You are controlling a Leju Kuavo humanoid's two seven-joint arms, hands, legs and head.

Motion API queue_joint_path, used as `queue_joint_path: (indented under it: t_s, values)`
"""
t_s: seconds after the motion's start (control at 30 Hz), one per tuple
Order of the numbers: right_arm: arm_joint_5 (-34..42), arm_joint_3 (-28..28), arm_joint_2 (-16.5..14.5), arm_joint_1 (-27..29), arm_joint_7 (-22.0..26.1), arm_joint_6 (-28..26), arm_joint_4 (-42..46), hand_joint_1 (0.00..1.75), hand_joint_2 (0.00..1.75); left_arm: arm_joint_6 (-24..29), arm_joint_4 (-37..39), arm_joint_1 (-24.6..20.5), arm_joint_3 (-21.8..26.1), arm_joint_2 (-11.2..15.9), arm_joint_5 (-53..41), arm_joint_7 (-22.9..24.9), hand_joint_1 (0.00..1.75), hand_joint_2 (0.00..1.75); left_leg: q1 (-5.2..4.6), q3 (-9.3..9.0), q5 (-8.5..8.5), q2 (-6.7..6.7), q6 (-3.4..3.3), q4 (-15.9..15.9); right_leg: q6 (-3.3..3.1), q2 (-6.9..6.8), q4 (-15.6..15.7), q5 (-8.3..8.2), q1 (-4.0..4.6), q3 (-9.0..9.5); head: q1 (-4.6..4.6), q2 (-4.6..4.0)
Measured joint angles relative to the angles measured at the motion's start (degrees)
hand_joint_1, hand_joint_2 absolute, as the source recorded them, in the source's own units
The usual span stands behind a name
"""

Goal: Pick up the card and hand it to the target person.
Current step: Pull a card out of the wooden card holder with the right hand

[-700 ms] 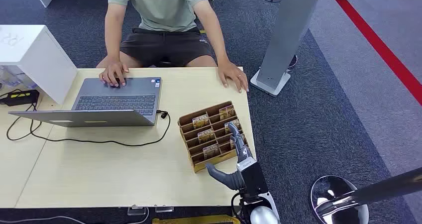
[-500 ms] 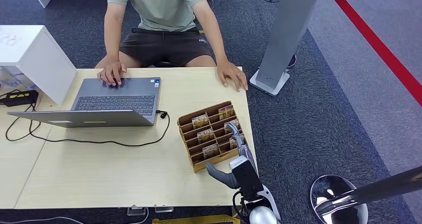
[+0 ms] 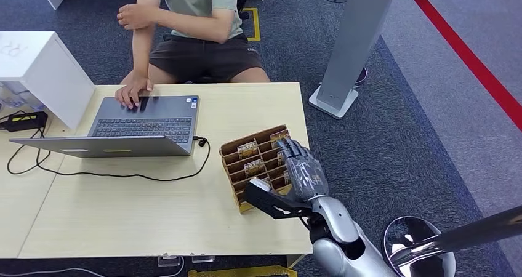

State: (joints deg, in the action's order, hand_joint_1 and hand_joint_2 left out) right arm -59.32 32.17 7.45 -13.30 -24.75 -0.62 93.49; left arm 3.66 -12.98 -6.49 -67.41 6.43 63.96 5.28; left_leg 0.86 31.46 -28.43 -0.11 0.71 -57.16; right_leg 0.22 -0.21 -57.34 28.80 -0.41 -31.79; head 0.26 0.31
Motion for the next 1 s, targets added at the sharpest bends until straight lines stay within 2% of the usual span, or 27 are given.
queue_joint_path:
  t_s: [0.1, 0.2, 0.37, 0.43, 0.53, 0.63, 0.8, 1.0]
  values:
    - [-3.9, 1.2, 0.9, -3.2, -4.4, 5.7, 2.0, 0.15, 1.75, 0.3, 0.0, 0.0, 0.0, -0.1, 0.6, 0.1, 0.00, 0.00, 0.00, 0.00, 0.01, 0.00, 0.00, 0.0, 0.00, -0.02, 0.0, 0.00, 0.00, 0.00, -0.02, 0.00]
    - [-5.4, 2.3, 2.0, -5.3, -7.0, 8.3, 3.6, 0.27, 1.75, 0.3, 0.0, 0.1, 0.0, -0.2, 0.9, 0.4, 0.00, 0.00, 0.00, 0.01, 0.02, 0.00, 0.00, 0.0, 0.00, -0.03, 0.0, 0.00, 0.00, 0.01, 0.03, 0.00]
    - [-6.1, 3.6, 4.0, -6.5, -11.3, 12.3, 5.9, 0.60, 1.75, 0.1, 0.0, 0.1, 0.0, -0.3, 0.5, 2.9, 0.00, 0.00, 0.00, 0.03, 0.01, -0.01, -0.01, 0.0, 0.01, -0.03, 0.0, 0.00, 0.00, 0.00, 0.08, 0.00]
    - [-5.7, 3.9, 4.9, -6.6, -12.6, 13.6, 6.6, 0.69, 1.75, 0.2, 0.0, 0.2, 0.0, -0.4, 0.5, 3.6, 0.00, 0.00, 0.00, 0.04, 0.01, -0.01, -0.01, 0.0, 0.01, -0.03, 0.0, 0.00, 0.00, -0.01, 0.13, 0.00]
    - [-5.0, 4.5, 5.7, -6.7, -13.1, 13.9, 7.1, 0.68, 1.75, 0.3, 0.0, 0.2, 0.0, -0.5, 0.6, 3.9, 0.00, 0.00, 0.00, 0.03, 0.01, -0.01, -0.01, 0.0, 0.01, -0.02, 0.0, 0.00, 0.00, -0.01, 0.10, 0.00]
    - [-4.4, 5.1, 6.1, -6.7, -13.4, 13.7, 7.1, 0.59, 1.75, 0.5, 0.0, 0.2, 0.0, -0.7, 0.7, 3.9, 0.00, 0.00, 0.00, 0.03, 0.01, -0.01, -0.01, 0.0, 0.01, -0.03, 0.0, 0.00, 0.00, -0.01, 0.02, 0.00]
    - [-3.2, 5.8, 6.4, -6.5, -14.0, 12.4, 6.5, 0.57, 1.75, 0.6, 0.0, 0.2, 0.0, -1.0, 0.7, 2.6, 0.00, 0.00, 0.00, 0.03, 0.01, -0.01, 0.00, 0.0, 0.00, -0.03, 0.0, 0.00, 0.00, -0.01, -0.01, 0.00]
    - [-1.6, 6.5, 6.5, -6.1, -13.4, 10.9, 4.3, 0.45, 1.75, 0.8, 0.0, 0.2, 0.0, -1.2, 0.7, 2.2, 0.00, 0.00, 0.00, 0.05, 0.01, -0.01, -0.01, 0.0, 0.01, -0.03, 0.0, 0.00, 0.00, -0.01, 0.10, 0.00]
